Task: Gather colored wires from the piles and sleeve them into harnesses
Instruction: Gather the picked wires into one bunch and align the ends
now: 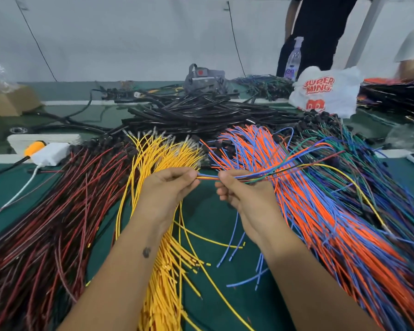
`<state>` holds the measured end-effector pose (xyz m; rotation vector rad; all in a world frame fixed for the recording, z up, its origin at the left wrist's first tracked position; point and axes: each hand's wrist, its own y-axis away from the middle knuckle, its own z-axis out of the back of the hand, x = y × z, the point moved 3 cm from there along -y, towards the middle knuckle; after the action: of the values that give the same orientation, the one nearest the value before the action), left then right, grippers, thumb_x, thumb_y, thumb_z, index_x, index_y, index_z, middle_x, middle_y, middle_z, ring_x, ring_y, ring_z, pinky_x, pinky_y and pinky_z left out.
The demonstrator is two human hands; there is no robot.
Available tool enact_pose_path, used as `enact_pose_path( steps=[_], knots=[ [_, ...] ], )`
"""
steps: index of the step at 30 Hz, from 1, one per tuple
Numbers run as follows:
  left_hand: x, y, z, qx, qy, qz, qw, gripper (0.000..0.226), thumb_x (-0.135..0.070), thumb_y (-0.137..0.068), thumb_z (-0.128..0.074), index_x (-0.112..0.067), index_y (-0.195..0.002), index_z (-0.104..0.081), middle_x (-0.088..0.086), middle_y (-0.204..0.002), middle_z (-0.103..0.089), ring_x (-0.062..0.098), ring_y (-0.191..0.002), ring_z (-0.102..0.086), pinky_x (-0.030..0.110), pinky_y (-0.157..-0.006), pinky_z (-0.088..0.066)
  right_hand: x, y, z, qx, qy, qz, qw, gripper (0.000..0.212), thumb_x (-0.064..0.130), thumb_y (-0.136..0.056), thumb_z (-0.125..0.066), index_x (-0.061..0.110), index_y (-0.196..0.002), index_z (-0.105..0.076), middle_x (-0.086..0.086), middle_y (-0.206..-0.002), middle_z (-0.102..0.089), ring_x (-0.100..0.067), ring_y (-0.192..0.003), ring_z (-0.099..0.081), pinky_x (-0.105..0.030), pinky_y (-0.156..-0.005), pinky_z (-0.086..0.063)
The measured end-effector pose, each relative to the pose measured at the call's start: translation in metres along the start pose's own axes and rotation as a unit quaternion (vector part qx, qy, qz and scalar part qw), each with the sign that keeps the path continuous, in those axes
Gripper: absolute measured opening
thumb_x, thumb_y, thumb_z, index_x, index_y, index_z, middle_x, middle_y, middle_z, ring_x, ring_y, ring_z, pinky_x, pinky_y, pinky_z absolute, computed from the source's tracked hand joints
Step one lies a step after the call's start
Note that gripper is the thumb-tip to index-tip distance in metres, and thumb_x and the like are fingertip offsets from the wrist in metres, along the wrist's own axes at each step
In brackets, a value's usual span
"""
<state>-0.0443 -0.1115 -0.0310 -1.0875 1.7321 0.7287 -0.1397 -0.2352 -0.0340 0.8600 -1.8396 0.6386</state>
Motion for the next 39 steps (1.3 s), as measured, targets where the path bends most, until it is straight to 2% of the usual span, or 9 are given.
enact_pose_path(
  steps=[4, 9, 15, 17, 19, 22, 25, 28, 39],
  knots=[
    [-0.002, 0.002, -0.001, 0.012, 0.032, 0.022, 0.999, 0.020, 0.002, -0.084, -0.063, -0.007, -0.068, -0.073, 0.006, -0.073, -0.070, 0.011, -0.070, -0.069, 0.014, -0.063, -0.053, 0.001, 0.004, -0.001, 0.000, 0.012, 0.012, 1.000, 0.013, -0.002, -0.086, -0.066, 0.004, -0.077, -0.071, -0.010, -0.064, -0.068, -0.014, -0.056, -0.064, -0.021, -0.057, -0.053],
    [-0.001, 0.002, -0.002, 0.005, 0.148, 0.079, 0.986, 0.031, 0.001, -0.088, -0.056, -0.013, -0.115, -0.059, 0.010, -0.085, -0.070, 0.018, -0.074, -0.071, 0.018, -0.061, -0.055, 0.005, 0.002, -0.005, -0.004, 0.008, 0.076, 0.997, 0.010, -0.004, -0.086, -0.065, 0.002, -0.080, -0.070, -0.008, -0.064, -0.068, -0.013, -0.055, -0.063, -0.019, -0.055, -0.050],
    [-0.014, 0.004, -0.010, 0.020, 0.146, 0.002, 0.989, 0.041, -0.037, -0.091, -0.050, -0.028, -0.131, -0.050, 0.012, -0.113, -0.070, 0.028, -0.111, -0.064, 0.046, -0.099, -0.046, 0.003, 0.005, -0.016, 0.069, 0.040, 0.079, 0.994, 0.017, -0.004, -0.084, -0.067, 0.008, -0.073, -0.072, -0.009, -0.063, -0.067, -0.015, -0.055, -0.063, -0.021, -0.054, -0.051],
    [-0.014, 0.009, -0.018, 0.053, 0.127, -0.008, 0.990, 0.055, -0.046, -0.077, -0.055, -0.027, -0.128, -0.053, 0.012, -0.113, -0.070, 0.027, -0.111, -0.064, 0.040, -0.094, -0.047, 0.000, 0.007, -0.019, 0.087, 0.031, 0.067, 0.993, 0.015, -0.004, -0.083, -0.067, 0.007, -0.075, -0.071, -0.010, -0.063, -0.067, -0.016, -0.055, -0.062, -0.021, -0.054, -0.051],
    [-0.012, 0.013, -0.025, 0.076, 0.115, -0.002, 0.990, 0.057, -0.050, -0.073, -0.054, -0.028, -0.126, -0.054, 0.012, -0.113, -0.070, 0.027, -0.110, -0.064, 0.032, -0.072, -0.051, -0.003, 0.007, -0.022, 0.091, 0.018, 0.052, 0.994, 0.012, -0.005, -0.085, -0.065, 0.004, -0.078, -0.070, -0.010, -0.064, -0.067, -0.016, -0.054, -0.062, -0.021, -0.053, -0.050],
    [-0.011, 0.016, -0.027, 0.093, 0.074, 0.011, 0.993, 0.034, -0.048, -0.091, -0.045, -0.041, -0.123, -0.054, 0.007, -0.111, -0.071, 0.026, -0.101, -0.067, 0.024, -0.046, -0.039, -0.009, 0.009, -0.025, 0.073, 0.014, 0.029, 0.997, 0.011, -0.004, -0.087, -0.063, 0.002, -0.081, -0.069, -0.011, -0.064, -0.066, -0.015, -0.052, -0.059, -0.022, -0.051, -0.048],
    [-0.006, 0.015, -0.025, 0.106, -0.027, -0.041, 0.993, 0.026, -0.045, -0.095, -0.044, -0.041, -0.117, -0.057, 0.006, -0.101, -0.070, 0.016, -0.068, -0.066, 0.025, -0.048, -0.044, -0.008, 0.007, -0.025, 0.047, 0.009, 0.040, 0.998, 0.014, -0.004, -0.087, -0.063, 0.003, -0.078, -0.070, -0.009, -0.060, -0.064, -0.012, -0.049, -0.058, -0.020, -0.049, -0.047],
    [-0.002, 0.013, -0.017, 0.069, -0.177, -0.107, 0.976, 0.017, -0.019, -0.092, -0.060, -0.028, -0.086, -0.072, -0.002, -0.077, -0.068, 0.008, -0.060, -0.058, 0.019, -0.053, -0.048, -0.004, 0.002, -0.018, 0.014, -0.003, 0.067, 0.998, 0.016, -0.005, -0.087, -0.062, 0.004, -0.077, -0.070, -0.006, -0.057, -0.063, -0.011, -0.050, -0.058, -0.019, -0.050, -0.047],
    [-0.022, -0.019, -0.018, 0.064, -0.031, -0.028, 0.997, 0.009, -0.023, -0.064, -0.069, -0.018, -0.064, -0.077, -0.004, -0.055, -0.062, 0.002, -0.046, -0.052, 0.010, -0.047, -0.045, 0.021, -0.024, -0.030, 0.043, 0.033, 0.090, 0.994, 0.017, -0.001, -0.087, -0.065, 0.009, -0.075, -0.070, -0.007, -0.061, -0.067, -0.012, -0.054, -0.062, -0.020, -0.053, -0.050]
  ],
)
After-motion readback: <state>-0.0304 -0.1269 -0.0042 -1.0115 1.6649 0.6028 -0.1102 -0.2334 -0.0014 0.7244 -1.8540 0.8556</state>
